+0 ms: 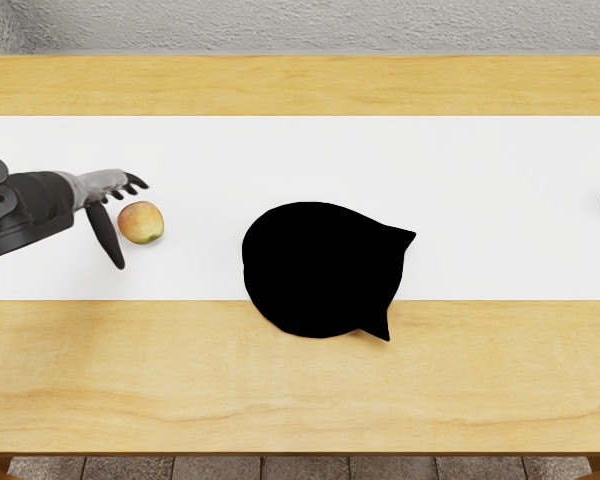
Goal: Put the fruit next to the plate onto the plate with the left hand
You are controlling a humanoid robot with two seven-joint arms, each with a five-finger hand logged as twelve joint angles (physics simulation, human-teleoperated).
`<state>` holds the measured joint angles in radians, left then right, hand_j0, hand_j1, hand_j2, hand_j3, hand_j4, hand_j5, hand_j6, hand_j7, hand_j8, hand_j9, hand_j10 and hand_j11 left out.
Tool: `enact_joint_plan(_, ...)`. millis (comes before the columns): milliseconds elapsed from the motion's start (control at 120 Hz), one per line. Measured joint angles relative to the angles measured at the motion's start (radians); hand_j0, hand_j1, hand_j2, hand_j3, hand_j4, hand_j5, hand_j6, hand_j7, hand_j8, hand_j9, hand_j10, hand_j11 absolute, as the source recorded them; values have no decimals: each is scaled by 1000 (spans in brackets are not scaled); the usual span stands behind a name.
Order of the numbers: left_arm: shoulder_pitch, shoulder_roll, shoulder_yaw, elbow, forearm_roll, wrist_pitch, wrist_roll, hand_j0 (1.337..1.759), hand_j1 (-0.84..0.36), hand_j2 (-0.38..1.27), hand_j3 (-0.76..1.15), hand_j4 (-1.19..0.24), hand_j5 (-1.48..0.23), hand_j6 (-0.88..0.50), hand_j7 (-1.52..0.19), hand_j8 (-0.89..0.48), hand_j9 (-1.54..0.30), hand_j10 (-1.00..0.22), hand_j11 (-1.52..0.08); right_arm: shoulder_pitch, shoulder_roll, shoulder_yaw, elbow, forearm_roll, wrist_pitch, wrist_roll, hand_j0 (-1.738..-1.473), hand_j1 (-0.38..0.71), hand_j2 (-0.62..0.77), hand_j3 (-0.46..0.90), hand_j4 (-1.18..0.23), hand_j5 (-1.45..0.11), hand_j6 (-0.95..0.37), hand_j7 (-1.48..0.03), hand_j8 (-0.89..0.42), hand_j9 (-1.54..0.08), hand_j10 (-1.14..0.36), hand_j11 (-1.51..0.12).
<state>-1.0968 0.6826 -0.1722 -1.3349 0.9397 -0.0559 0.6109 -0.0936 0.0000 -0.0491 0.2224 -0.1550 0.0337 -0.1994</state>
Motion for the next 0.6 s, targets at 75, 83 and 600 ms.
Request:
enact_joint_plan(75, 0, 1, 0, 23, 0, 0, 0, 1658, 148, 36, 0, -174, -221, -175, -220, -175, -220, -173, -220, 0, 0, 0, 0, 0, 0, 0, -1658, -322, -4, 0, -22, -29, -22, -29, -22, -29, -22, -29)
enact_joint_plan(83, 0, 1, 0, 25, 0, 0, 0, 1658, 147, 37, 0, -175, -222, -176, -222, -176, -221, -174, -221, 0, 0, 0, 0, 0, 0, 0, -1658, -322, -4, 0, -22, -29, -22, -29, -22, -29, -22, -29)
enact_joint_plan(600, 0, -57, -2, 51, 46, 38, 0, 1658, 126, 40, 0, -192, -244, -193, -244, -193, -244, -191, -244, 0, 0, 0, 0, 0, 0, 0, -1658, -322, -4, 0, -22, -29, -22, -29, -22, -29, -22, -29)
